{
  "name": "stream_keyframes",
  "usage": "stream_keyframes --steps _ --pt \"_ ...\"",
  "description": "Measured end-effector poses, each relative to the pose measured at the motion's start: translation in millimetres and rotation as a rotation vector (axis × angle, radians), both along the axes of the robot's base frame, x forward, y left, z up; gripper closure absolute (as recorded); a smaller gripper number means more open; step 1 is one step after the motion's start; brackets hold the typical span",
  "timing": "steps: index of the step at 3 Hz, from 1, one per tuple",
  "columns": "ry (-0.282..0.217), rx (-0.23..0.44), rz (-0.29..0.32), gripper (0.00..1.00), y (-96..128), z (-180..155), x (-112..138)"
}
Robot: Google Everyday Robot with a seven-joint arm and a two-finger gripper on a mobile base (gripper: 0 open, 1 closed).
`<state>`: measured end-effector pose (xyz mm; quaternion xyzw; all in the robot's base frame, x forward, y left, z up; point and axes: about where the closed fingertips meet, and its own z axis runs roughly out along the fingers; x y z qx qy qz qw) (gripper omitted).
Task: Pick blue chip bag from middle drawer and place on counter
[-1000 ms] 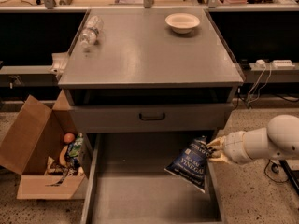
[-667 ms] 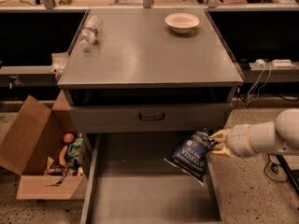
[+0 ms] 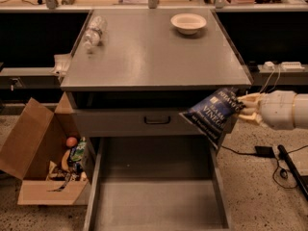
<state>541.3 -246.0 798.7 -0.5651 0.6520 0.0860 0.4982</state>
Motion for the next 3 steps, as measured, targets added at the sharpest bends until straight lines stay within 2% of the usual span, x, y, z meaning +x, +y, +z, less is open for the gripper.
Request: stream_keyframes --steps 1,2,3 --pt "-0.106 0.087 -0.055 1.0 -16 61 17" --pt "-0.106 0.088 -0.055 1.0 -15 62 17" --pt "-0.132 0.203 -0.056 1.0 6 75 48"
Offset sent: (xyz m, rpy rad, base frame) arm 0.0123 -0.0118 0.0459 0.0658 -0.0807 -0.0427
